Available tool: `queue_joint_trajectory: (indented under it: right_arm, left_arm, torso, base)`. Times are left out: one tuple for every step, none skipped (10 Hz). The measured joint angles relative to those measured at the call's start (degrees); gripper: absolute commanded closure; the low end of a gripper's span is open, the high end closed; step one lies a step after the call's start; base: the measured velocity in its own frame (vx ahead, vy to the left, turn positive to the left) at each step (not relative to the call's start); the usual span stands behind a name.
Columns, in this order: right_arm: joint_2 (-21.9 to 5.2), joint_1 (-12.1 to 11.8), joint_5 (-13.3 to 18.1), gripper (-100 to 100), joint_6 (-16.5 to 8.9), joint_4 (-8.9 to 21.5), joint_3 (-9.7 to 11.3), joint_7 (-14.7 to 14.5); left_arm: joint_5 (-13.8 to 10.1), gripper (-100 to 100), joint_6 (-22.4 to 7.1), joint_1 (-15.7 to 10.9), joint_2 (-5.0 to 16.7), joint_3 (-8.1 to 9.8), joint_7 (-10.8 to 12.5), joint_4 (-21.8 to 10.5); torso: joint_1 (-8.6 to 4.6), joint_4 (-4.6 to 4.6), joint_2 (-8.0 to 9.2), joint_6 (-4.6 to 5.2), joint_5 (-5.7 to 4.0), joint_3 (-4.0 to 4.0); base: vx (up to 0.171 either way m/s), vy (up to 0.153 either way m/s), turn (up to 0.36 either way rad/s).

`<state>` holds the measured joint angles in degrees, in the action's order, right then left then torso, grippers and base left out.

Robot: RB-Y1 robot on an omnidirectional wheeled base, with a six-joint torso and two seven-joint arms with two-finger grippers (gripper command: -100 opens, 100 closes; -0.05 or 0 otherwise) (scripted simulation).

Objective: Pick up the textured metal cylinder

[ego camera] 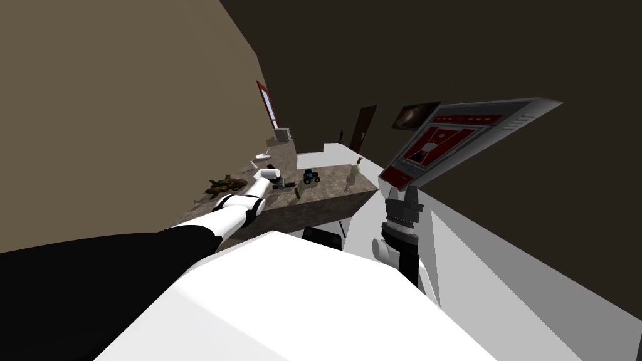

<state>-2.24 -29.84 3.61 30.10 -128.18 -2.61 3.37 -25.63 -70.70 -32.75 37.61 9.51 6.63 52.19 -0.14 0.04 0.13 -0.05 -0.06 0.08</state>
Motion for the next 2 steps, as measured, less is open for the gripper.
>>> queue_joint_trajectory:
  right_arm:
    - [0.0, 0.0, 0.0, 0, 0.0, 0.0, 0.0, 0.0]
    - [0.0, 0.0, 0.0, 0, 0.0, 0.0, 0.0, 0.0]
  left_arm:
    - [-0.2, 100, -1.0, -0.6, 0.5, 0.00, 0.0, 0.3]
    - [-0.3, 0, -1.2, -0.6, 0.6, 0.00, 0.0, 0.3]
  torso:
    - [-0.06, 0.03, 0.09, -0.01, -0.04, 0.06]
    - [-0.01, 0.02, 0.05, -0.01, -0.01, 0.04]
  base:
    - [-0.018, -0.014, 0.003]
    - [0.000, 0.000, 0.000]
